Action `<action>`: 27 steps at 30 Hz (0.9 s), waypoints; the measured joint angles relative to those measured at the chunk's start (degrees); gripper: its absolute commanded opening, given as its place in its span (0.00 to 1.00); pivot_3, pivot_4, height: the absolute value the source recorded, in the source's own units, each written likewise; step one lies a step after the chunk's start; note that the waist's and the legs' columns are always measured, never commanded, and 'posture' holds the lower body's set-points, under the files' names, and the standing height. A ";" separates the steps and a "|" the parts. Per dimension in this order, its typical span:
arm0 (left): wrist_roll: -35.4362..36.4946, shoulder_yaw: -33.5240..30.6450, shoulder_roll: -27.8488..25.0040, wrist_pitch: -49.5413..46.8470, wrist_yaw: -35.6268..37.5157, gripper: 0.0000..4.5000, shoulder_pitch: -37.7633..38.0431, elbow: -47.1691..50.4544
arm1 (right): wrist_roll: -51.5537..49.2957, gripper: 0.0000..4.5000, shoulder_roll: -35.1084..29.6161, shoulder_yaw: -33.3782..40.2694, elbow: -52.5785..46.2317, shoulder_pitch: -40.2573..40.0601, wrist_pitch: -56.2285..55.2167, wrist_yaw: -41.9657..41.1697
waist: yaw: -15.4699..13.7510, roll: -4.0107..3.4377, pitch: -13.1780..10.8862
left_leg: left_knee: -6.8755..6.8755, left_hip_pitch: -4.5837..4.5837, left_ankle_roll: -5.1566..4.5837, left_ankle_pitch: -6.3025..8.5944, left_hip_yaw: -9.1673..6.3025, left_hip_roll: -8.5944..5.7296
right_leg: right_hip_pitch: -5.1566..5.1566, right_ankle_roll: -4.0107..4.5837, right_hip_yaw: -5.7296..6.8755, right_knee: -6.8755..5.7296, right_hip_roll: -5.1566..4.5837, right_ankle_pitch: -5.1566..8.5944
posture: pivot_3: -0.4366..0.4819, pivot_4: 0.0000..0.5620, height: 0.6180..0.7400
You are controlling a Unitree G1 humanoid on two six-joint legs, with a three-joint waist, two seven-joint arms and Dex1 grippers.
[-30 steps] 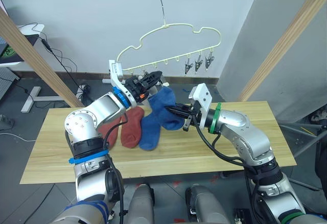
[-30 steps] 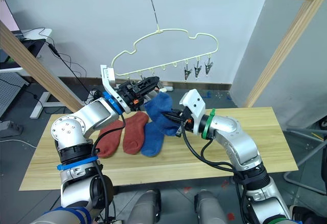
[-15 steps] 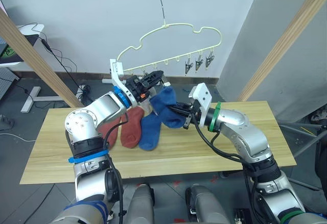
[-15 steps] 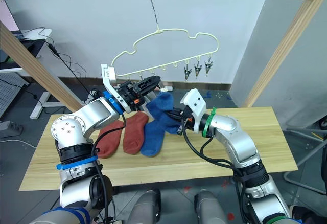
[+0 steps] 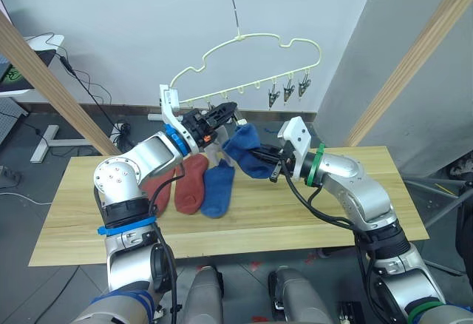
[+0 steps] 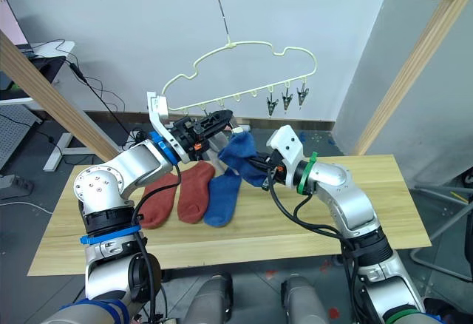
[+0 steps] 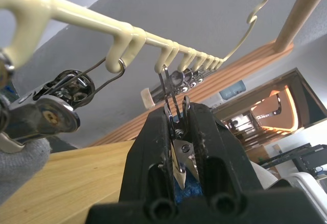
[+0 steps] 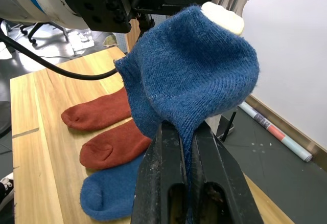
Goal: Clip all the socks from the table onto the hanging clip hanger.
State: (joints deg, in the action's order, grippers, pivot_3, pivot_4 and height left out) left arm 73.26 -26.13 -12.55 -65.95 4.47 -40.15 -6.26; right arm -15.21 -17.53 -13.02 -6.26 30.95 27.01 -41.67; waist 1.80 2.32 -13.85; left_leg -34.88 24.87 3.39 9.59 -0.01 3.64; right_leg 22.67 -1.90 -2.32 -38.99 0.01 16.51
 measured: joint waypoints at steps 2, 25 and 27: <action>0.01 0.15 0.00 0.07 0.00 0.05 0.00 0.00 | 0.05 0.01 0.10 -0.02 0.04 0.32 -0.27 -0.05 | 0.00 0.00 0.00 | 0.00 0.00 0.00 0.00 0.00 0.00 | 0.00 0.00 0.01 0.00 0.00 0.00 | 0.45 0.39 1.00; -2.29 3.23 -1.77 3.29 3.74 0.05 1.19 1.38 | 0.49 0.01 0.93 -0.15 0.39 1.21 -0.41 -0.77 | -0.01 -0.01 -0.02 | 0.02 0.01 0.00 0.00 0.00 0.00 | 0.02 0.00 0.00 0.01 -0.01 0.00 | 0.45 0.40 1.00; -2.39 3.24 -1.87 3.67 3.74 0.05 1.23 1.37 | 0.52 0.01 0.87 -0.33 0.24 1.05 -0.41 -0.82 | -0.01 -0.01 -0.02 | 0.02 0.01 0.00 0.00 0.01 0.00 | 0.02 0.00 0.00 0.01 -0.01 0.00 | 0.45 0.40 1.00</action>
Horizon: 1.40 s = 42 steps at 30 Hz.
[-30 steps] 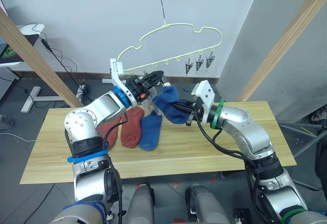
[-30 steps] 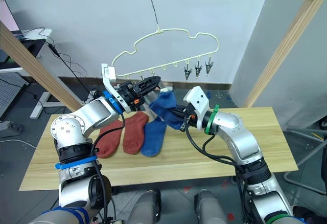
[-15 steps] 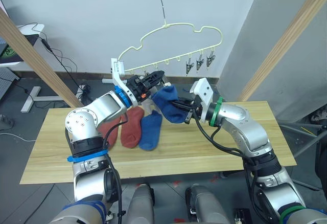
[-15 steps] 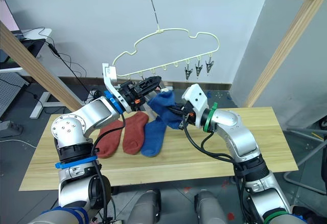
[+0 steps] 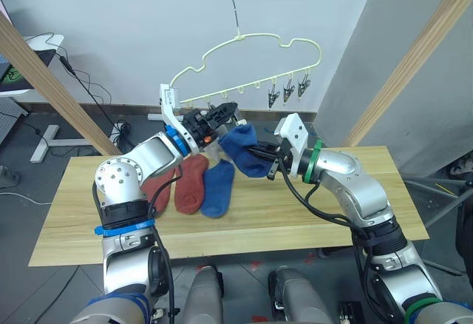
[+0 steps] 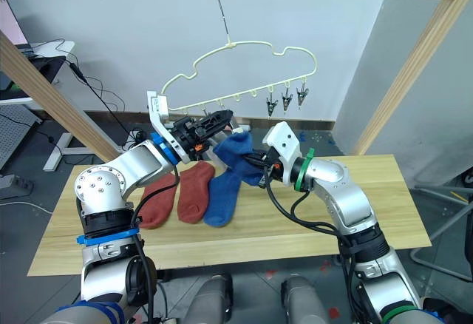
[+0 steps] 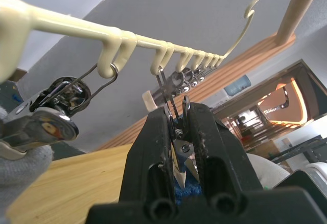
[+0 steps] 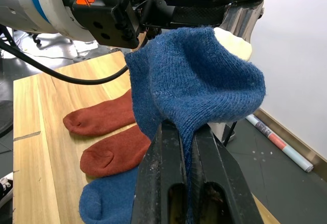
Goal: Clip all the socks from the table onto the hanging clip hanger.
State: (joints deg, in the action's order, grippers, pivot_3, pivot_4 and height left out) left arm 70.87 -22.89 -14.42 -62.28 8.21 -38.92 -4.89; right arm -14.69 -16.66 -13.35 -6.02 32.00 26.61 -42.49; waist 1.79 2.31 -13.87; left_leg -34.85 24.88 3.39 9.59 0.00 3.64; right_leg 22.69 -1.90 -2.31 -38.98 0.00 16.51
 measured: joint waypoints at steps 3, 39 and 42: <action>0.00 0.02 -0.05 0.11 0.00 0.05 0.03 0.00 | -0.01 0.01 -0.34 -0.39 -1.44 -1.50 0.02 -0.09 | -0.06 0.00 0.00 | 0.01 0.01 0.00 0.00 -0.01 0.00 | 0.00 -0.01 0.01 0.02 0.00 0.00 | 0.45 0.40 1.00; 2.40 -0.05 0.03 -0.04 -0.65 0.05 0.07 -0.01 | -11.31 0.01 1.77 5.66 -5.26 -2.47 15.15 3.85 | -0.02 0.01 0.00 | 0.02 0.05 0.00 0.01 0.02 -0.01 | 0.05 -0.02 -0.01 0.02 -0.01 0.01 | 0.46 0.38 1.00; 2.46 -0.05 0.03 -0.04 -0.65 0.05 0.07 -0.01 | -12.80 0.01 2.24 6.91 -5.26 -2.45 16.61 4.19 | -0.02 0.01 -0.01 | 0.02 0.06 0.00 0.01 0.01 -0.01 | 0.05 -0.02 0.00 0.02 -0.01 0.01 | 0.46 0.38 1.00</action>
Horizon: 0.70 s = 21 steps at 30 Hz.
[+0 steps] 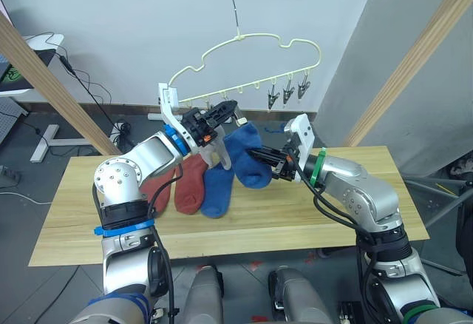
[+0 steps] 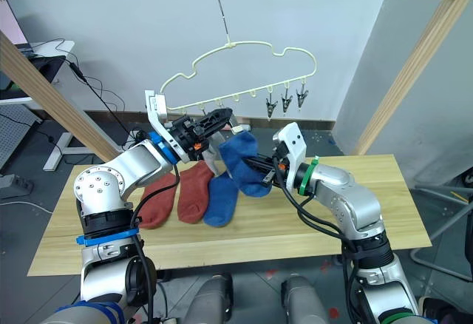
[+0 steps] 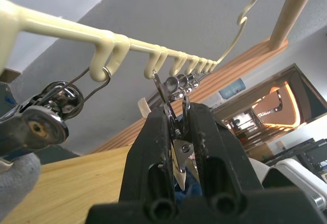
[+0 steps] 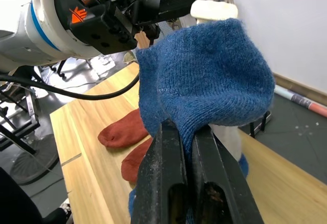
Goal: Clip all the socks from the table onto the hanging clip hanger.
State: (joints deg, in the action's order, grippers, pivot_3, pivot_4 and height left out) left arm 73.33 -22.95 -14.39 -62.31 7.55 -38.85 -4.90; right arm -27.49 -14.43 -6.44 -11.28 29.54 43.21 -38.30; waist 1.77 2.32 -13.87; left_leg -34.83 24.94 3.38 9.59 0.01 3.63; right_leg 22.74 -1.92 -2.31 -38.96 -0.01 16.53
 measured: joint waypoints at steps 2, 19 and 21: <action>0.12 0.00 0.00 0.00 -0.01 0.05 0.00 0.00 | -1.60 0.01 0.44 1.28 0.00 0.07 1.64 0.39 | 0.00 0.00 0.00 | 0.00 0.00 0.00 0.00 0.00 0.00 | 0.00 0.00 0.00 0.00 0.00 0.00 | 0.46 0.38 1.00; 0.29 0.01 0.00 0.05 0.00 0.05 -0.03 0.00 | -8.47 0.01 1.44 3.84 -0.01 0.42 8.19 2.37 | 0.01 -0.01 -0.01 | -0.02 0.51 -0.01 0.00 0.01 0.00 | 0.52 0.18 -0.01 -0.03 0.01 -0.11 | 0.45 0.40 1.00; 0.31 0.01 -0.02 0.05 0.00 0.05 -0.03 0.00 | -9.13 0.01 1.60 4.24 -0.01 0.75 8.53 2.53 | 0.01 -0.01 -0.01 | -0.02 0.52 -0.01 0.00 0.01 0.00 | 0.53 0.19 0.00 -0.02 0.01 -0.12 | 0.45 0.40 1.00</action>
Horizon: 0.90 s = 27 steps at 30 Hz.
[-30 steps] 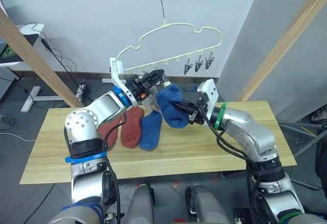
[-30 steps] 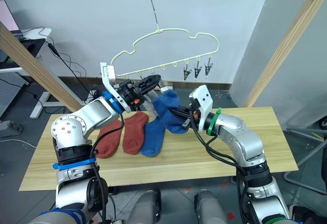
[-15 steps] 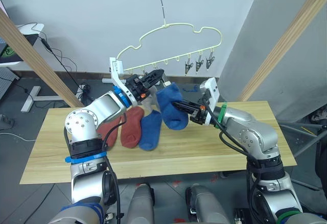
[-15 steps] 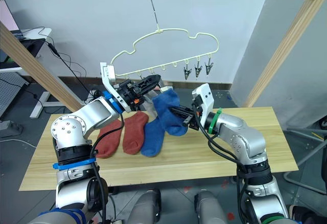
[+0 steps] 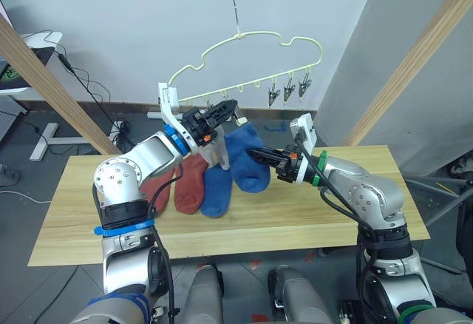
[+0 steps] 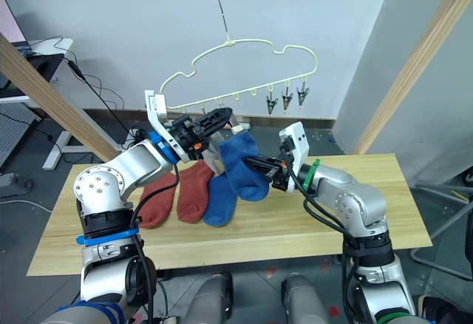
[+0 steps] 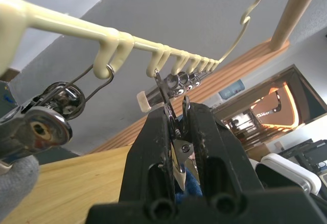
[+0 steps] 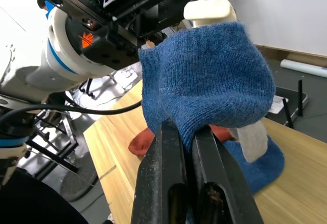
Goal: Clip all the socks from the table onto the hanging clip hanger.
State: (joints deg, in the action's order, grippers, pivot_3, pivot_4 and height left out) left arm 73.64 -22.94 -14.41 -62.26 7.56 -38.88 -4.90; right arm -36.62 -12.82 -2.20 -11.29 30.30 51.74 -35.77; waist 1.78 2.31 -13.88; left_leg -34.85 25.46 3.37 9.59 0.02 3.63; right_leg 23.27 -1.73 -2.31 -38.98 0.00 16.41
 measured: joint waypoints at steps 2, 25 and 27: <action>0.00 0.00 -0.01 0.00 0.00 0.05 0.00 0.00 | -0.35 0.01 0.19 0.27 0.00 0.45 0.17 0.27 | 0.00 0.00 0.00 | 0.00 0.00 0.00 0.00 -0.01 0.00 | 0.00 0.00 0.01 0.00 0.00 0.00 | 0.45 0.40 1.00; 0.00 0.01 -0.34 0.06 -0.02 0.05 0.00 0.00 | -0.66 0.01 0.21 0.31 0.60 0.12 1.36 0.78 | -0.06 0.00 0.00 | 0.00 0.01 0.00 0.00 -0.03 0.00 | 0.01 0.01 0.02 -0.01 0.00 0.00 | 0.47 0.40 1.00; 0.00 0.01 -0.37 0.07 -0.02 0.05 0.00 0.00 | -0.66 0.01 0.29 0.31 1.36 0.14 1.36 0.77 | -0.06 0.00 0.00 | 0.00 0.01 0.00 0.00 -0.02 0.00 | 0.01 0.01 0.02 -0.01 0.00 0.00 | 0.48 0.40 1.00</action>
State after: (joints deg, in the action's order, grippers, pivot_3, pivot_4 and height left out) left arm 73.64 -22.93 -14.78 -62.19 7.54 -38.88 -4.90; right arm -37.28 -12.53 -1.90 -9.93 30.44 53.10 -35.01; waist 1.72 2.31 -13.88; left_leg -34.85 25.47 3.37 9.59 -0.01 3.63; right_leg 23.27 -1.72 -2.29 -38.99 0.00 16.41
